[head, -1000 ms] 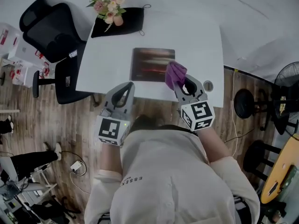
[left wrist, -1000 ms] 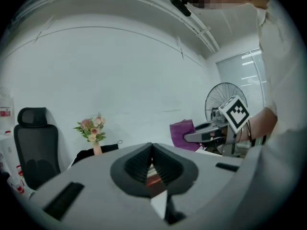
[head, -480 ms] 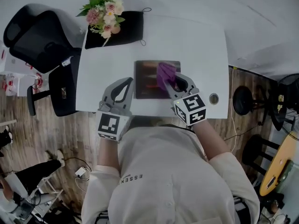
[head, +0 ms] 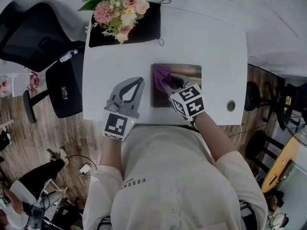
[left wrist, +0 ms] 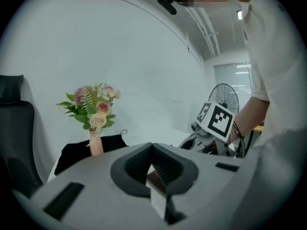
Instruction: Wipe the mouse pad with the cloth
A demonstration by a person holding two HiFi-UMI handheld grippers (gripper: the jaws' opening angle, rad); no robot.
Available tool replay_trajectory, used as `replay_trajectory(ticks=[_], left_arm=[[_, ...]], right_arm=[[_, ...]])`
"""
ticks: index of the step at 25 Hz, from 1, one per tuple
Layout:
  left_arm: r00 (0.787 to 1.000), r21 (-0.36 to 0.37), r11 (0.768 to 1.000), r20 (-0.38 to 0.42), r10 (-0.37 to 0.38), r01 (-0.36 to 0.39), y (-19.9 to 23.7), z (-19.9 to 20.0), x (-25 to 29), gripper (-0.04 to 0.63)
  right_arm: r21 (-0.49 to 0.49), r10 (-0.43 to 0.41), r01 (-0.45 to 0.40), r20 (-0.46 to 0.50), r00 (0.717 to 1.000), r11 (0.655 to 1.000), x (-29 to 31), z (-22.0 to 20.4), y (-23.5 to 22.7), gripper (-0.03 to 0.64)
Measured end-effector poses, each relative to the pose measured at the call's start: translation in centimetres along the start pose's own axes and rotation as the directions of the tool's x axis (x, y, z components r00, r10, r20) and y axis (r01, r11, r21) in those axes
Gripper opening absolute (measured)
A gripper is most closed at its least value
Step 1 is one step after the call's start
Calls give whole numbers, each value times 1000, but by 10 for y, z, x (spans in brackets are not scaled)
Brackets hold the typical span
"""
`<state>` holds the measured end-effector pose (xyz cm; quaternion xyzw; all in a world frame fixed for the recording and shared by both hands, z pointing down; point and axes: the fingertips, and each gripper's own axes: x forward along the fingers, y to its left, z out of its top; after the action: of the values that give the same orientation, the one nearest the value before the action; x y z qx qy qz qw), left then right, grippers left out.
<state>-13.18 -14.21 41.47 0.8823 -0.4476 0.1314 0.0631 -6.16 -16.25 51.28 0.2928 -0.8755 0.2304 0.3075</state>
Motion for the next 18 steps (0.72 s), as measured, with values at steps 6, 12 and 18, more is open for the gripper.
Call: replay_trajectory(ticks=[6,12,18], left_arm=[[999,-23,999,-19,-29,28,32,-20,4,2],[996,-14,998,-61,-68,67,38,-33,9,2],[994,-27,997,-82,-77,75,25,-34,24,2]], right_arm=[[59,46,-41,-83,995,997,42,-5,9,92],[103,54,-40,-131,990,994,60,-15,4,92],[192,94,-65,-144,985,979,61,-24,-19,94]])
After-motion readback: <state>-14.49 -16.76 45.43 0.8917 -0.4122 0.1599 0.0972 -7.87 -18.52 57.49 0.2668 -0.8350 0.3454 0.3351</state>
